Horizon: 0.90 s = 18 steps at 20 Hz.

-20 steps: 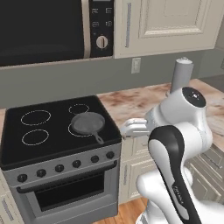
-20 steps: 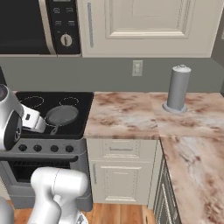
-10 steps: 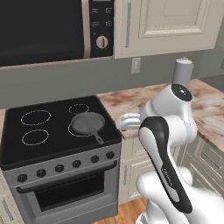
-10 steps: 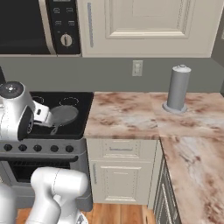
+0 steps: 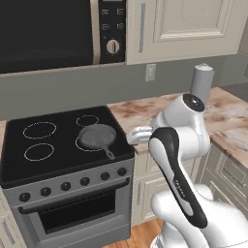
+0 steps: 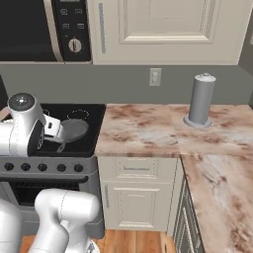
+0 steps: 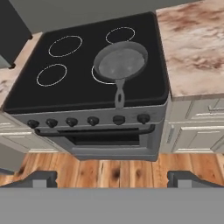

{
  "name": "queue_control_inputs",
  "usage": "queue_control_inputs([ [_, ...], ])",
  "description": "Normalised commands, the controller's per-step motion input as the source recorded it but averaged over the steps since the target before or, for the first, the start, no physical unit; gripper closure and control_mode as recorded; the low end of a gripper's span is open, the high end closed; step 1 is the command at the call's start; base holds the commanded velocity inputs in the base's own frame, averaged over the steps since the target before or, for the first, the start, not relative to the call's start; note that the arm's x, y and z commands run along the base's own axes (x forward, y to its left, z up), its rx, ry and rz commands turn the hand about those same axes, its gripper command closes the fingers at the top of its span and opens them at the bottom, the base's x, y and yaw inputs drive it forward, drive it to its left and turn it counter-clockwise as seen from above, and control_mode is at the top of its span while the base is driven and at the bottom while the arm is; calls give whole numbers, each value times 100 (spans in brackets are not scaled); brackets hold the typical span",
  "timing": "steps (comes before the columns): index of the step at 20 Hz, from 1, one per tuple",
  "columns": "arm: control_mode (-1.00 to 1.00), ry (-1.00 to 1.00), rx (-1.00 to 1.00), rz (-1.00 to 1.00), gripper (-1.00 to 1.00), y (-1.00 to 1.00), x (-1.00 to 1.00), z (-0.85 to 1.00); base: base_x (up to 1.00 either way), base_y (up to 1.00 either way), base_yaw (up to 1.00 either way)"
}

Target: Move the pot and pan from the stove into the sink.

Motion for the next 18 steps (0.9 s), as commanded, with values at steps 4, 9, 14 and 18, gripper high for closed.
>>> queue_control_inputs([
  [4,-100,0,-5,1,-100,6,3,-16,0,0,0],
  [9,-100,1,-6,0,-100,16,23,-29,0,0,0],
  [14,-100,1,-6,0,-100,20,34,-34,0,0,0],
  [18,-100,0,-5,1,-100,15,39,-31,0,0,0],
])
